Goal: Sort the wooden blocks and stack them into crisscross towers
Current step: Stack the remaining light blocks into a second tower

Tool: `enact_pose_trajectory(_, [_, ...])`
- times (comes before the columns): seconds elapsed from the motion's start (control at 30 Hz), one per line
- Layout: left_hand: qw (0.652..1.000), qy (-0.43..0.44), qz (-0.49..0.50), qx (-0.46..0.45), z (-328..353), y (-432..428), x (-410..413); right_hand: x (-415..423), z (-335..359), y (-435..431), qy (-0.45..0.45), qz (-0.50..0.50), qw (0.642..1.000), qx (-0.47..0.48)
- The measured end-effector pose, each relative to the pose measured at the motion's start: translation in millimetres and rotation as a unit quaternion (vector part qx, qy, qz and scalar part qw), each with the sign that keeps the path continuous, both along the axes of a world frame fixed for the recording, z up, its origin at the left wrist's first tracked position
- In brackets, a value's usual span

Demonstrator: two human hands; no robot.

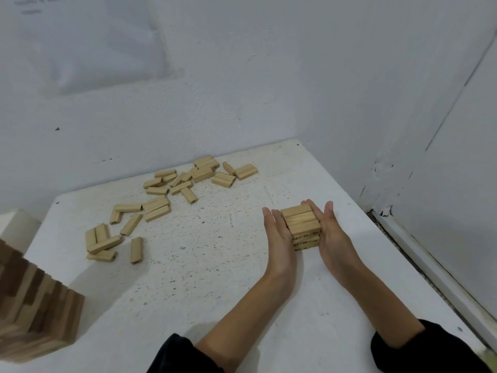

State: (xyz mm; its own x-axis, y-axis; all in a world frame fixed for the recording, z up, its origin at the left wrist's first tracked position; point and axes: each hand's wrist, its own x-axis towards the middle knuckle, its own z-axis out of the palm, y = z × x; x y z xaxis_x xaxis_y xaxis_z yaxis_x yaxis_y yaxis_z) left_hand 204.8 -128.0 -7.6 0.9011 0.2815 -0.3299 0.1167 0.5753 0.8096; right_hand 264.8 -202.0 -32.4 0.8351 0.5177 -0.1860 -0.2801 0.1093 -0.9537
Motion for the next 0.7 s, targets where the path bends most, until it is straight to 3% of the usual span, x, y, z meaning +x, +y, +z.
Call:
enact_pose_trajectory(0.17, [0.999, 0.001, 0.01, 0.049, 0.9, 0.6, -1.3, 0.3, -0.1, -1.5, -0.008, 0.018, 1.0, -0.014])
enact_pose_trajectory(0.3, [0.993, -0.027, 0.037, 0.112, -2.4, 1.9, -5.2, 11.8, 3.8, -6.8, 0.002, 0.027, 0.999, 0.029])
enact_pose_trajectory(0.4, [0.985, -0.022, 0.041, 0.163, -13.8, 21.1, -6.8, 26.8, 5.0, -23.9, -0.083, 0.058, 0.995, -0.003])
enact_pose_trajectory(0.57, [0.932, -0.013, -0.098, 0.349, -16.7, 56.7, -12.3, 51.6, 7.6, -44.4, -0.221, 0.183, 0.949, -0.129])
enact_pose_trajectory(0.7, [0.885, -0.018, -0.157, 0.438, -18.0, 65.2, -9.3, 58.6, 3.9, -44.9, -0.256, 0.254, 0.912, -0.197])
